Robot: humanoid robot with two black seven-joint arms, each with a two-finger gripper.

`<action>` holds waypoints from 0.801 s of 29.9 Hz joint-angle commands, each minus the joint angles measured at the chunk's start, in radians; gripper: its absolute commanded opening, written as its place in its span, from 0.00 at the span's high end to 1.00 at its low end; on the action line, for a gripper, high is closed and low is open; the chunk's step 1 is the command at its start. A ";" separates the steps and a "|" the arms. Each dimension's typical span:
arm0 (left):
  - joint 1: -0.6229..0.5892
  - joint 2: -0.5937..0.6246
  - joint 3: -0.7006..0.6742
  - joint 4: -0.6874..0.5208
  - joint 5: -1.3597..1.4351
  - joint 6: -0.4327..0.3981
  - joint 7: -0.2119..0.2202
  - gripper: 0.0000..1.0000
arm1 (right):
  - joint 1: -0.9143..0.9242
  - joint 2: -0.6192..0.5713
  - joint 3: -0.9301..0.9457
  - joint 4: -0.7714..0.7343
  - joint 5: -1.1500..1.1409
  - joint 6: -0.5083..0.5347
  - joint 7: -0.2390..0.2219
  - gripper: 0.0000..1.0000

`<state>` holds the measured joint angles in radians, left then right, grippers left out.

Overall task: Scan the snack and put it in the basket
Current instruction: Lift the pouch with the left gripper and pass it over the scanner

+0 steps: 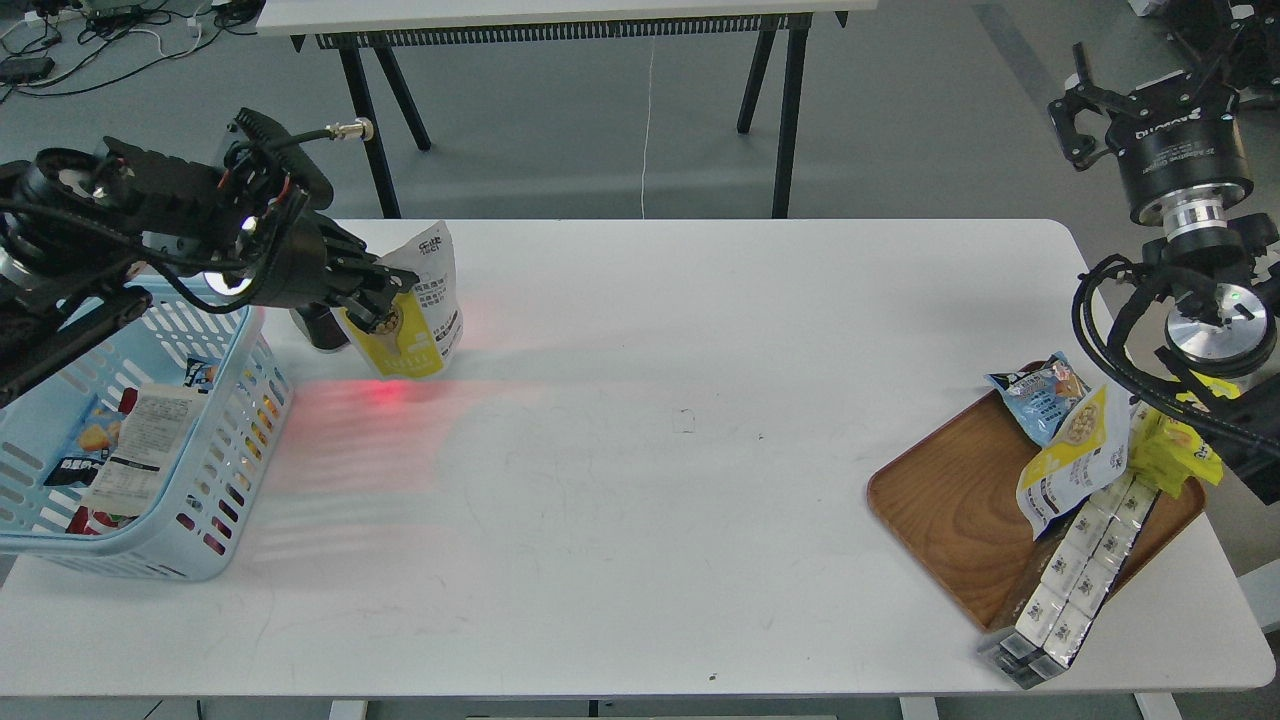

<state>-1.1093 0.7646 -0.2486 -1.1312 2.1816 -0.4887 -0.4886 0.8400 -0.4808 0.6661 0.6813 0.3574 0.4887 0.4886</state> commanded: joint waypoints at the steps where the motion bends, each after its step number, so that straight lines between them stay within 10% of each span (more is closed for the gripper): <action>1: -0.001 0.012 -0.011 -0.002 0.000 0.000 0.000 1.00 | 0.002 0.008 0.006 0.004 0.000 0.000 0.000 0.01; 24: -0.001 -0.002 -0.038 -0.002 0.000 0.000 0.000 1.00 | 0.021 -0.009 0.064 0.007 0.000 0.000 -0.001 0.01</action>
<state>-1.1091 0.7752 -0.2873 -1.1336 2.1817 -0.4887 -0.4887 0.8615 -0.4861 0.7297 0.6888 0.3574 0.4887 0.4878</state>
